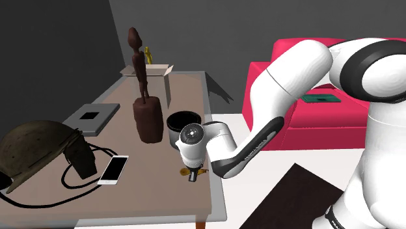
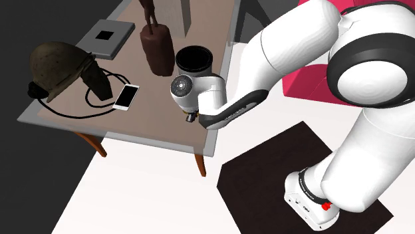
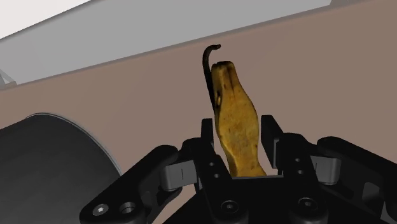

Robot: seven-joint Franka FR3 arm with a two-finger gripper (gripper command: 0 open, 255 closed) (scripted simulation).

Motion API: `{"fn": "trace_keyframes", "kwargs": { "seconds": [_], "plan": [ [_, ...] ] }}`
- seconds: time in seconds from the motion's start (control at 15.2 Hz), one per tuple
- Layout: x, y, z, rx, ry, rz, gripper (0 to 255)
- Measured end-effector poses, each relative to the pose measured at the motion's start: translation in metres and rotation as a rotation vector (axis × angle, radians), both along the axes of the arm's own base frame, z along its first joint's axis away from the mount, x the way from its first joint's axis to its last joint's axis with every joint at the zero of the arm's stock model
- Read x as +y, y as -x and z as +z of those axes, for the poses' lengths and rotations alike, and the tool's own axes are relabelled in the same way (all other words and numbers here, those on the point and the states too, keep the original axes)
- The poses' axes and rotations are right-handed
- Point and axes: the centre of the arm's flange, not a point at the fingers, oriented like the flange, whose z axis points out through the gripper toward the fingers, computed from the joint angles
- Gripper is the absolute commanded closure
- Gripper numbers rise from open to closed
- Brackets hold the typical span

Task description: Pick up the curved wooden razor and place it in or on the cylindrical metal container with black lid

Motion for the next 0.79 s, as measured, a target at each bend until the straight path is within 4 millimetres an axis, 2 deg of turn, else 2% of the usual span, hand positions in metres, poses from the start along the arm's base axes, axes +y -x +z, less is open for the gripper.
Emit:
{"fn": "trace_keyframes", "kwargs": {
  "seconds": [0.13, 0.79],
  "plan": [
    [0.0, 0.0, 0.002, 0.0, 0.0, 0.0, 255],
    [0.0, 0.0, 0.053, 0.0, 0.0, 0.0, 255]
  ]
}}
